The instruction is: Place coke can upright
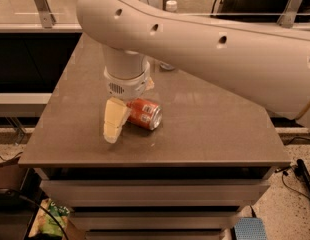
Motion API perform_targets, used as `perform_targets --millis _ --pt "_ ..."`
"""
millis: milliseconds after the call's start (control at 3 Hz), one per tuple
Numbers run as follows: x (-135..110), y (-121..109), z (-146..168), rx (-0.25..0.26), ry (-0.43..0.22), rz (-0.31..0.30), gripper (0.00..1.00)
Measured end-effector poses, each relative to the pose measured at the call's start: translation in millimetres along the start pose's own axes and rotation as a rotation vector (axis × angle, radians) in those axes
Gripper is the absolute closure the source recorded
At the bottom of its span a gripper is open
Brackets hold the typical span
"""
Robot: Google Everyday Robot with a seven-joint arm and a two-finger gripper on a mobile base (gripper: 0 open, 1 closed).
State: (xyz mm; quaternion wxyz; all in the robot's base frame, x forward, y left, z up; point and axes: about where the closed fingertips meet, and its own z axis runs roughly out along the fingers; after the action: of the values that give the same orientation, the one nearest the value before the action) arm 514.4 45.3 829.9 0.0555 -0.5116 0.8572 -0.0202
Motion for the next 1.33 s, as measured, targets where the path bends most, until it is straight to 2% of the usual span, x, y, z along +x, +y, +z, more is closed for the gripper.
perform_targets --millis 333,1333 --pt "0.0 0.1 -0.2 0.002 -0.003 0.001 0.17" --pt "-0.8 0.9 -0.1 0.006 -0.008 -0.001 0.88"
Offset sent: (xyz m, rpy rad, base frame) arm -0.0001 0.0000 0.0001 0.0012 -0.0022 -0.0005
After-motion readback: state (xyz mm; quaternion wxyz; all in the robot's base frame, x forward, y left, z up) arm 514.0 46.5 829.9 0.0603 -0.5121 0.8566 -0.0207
